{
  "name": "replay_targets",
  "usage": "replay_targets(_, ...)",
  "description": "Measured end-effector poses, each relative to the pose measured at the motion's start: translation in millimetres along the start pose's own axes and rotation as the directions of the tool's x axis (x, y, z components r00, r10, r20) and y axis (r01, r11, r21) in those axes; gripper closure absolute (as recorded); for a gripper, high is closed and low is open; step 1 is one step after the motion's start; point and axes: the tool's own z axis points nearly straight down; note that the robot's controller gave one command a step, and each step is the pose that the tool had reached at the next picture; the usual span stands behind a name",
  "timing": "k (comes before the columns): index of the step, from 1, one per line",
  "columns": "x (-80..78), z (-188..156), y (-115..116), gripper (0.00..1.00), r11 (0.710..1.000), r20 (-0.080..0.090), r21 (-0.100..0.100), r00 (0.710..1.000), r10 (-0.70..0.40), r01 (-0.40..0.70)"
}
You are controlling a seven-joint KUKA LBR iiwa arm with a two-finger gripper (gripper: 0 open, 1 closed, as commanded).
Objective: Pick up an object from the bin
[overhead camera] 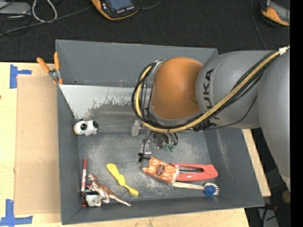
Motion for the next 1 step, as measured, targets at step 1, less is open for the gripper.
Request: replay_targets(1, -1.9, -4.0, -0.5, 0.00, 1.000, 0.007, -0.001, 1.000, 0.003, -0.003)
